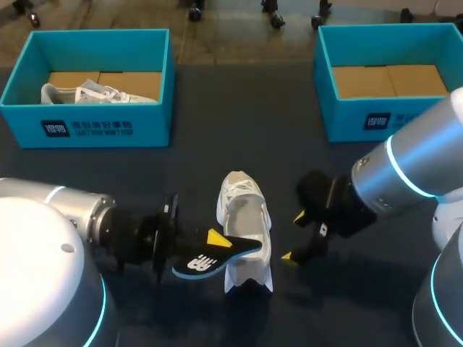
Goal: Take the shoe out of the shoebox, open the shoe tongue, remove and reinsert the insole, then place the shoe into the shoebox
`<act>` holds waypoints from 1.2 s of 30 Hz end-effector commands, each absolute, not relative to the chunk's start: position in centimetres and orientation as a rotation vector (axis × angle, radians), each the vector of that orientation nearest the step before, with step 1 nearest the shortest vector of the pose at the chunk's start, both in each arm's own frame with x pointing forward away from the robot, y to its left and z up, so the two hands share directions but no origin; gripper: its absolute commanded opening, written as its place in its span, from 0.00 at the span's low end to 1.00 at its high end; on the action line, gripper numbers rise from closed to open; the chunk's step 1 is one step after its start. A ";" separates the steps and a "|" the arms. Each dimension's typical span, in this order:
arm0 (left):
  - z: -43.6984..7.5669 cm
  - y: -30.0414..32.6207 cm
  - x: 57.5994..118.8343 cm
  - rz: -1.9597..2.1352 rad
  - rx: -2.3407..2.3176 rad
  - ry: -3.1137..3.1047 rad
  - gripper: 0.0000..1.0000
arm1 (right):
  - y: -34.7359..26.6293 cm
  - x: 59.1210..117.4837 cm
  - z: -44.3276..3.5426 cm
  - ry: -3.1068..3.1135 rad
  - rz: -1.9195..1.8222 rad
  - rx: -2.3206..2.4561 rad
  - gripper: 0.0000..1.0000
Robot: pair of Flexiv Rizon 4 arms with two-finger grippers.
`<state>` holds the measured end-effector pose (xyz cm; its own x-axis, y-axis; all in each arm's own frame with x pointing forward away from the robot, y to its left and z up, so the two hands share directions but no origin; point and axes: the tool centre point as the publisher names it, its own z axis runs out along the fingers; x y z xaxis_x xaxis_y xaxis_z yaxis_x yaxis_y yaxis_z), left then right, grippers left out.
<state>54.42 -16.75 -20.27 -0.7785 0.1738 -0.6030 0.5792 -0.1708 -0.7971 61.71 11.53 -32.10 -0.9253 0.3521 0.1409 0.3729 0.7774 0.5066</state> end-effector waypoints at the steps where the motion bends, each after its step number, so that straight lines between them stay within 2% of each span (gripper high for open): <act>1: -21.4 -17.0 54.5 -2.049 0.846 1.809 0.00 | 13.5 62.4 -33.9 -2.919 -0.860 -0.572 1.00; 36: -24.7 -18.2 56.5 -2.057 0.809 1.896 0.00 | 14.5 63.4 -36.4 -3.008 -0.684 -0.382 1.00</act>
